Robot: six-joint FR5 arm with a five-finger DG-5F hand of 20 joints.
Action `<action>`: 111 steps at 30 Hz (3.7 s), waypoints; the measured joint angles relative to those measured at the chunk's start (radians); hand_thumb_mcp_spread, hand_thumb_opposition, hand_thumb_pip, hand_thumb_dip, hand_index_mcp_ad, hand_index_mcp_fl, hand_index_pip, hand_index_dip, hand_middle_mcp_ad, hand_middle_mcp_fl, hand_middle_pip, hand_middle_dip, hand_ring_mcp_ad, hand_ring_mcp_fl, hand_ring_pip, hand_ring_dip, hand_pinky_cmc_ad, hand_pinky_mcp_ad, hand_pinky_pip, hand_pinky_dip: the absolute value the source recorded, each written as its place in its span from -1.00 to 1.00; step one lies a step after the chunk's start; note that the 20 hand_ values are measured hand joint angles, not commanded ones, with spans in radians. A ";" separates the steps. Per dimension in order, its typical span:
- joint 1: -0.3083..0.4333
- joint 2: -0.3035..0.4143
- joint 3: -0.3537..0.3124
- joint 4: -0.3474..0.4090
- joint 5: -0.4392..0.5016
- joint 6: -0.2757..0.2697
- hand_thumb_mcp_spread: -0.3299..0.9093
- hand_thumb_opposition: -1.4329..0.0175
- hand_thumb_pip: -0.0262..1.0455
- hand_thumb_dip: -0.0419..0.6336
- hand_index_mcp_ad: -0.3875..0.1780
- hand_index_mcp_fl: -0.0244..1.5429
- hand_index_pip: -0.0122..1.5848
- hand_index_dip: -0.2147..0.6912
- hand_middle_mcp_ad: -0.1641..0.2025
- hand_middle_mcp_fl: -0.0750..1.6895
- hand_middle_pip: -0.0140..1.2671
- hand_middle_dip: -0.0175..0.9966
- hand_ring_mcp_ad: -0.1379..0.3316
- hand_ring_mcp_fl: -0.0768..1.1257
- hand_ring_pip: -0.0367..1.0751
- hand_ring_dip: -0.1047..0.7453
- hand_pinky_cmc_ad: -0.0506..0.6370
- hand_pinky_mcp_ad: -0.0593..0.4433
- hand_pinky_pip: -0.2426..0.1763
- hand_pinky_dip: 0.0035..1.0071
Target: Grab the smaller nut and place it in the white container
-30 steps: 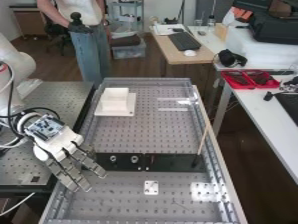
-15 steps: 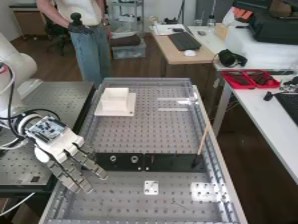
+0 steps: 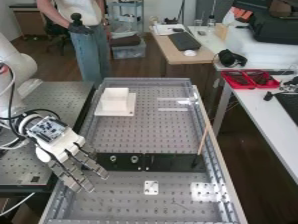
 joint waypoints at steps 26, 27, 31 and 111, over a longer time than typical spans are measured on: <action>0.000 -0.016 -0.001 0.022 -0.002 -0.027 0.10 -0.19 0.53 -0.27 -0.22 -0.63 0.95 -0.63 -0.04 -0.87 -0.79 -0.62 0.25 -0.85 -0.76 -0.61 -0.09 -0.28 -0.20 -0.13; 0.000 -0.016 -0.002 0.030 -0.001 -0.032 0.10 -0.18 0.50 -0.27 -0.22 -0.60 0.94 -0.63 -0.04 -0.83 -0.78 -0.60 0.25 -0.85 -0.77 -0.60 -0.09 -0.28 -0.20 -0.14; -0.002 -0.019 -0.003 0.045 0.001 -0.044 0.10 -0.18 0.45 -0.28 -0.18 -0.53 0.91 -0.63 -0.05 -0.79 -0.78 -0.59 0.23 -0.85 -0.76 -0.61 -0.09 -0.31 -0.13 -0.17; 0.307 0.122 0.025 -0.002 -0.483 -0.006 0.10 -0.18 0.31 -0.28 -0.20 -0.32 0.91 -0.64 -0.04 -0.76 -0.78 -0.56 0.22 -0.77 -0.77 -0.56 0.06 -0.31 0.17 -0.50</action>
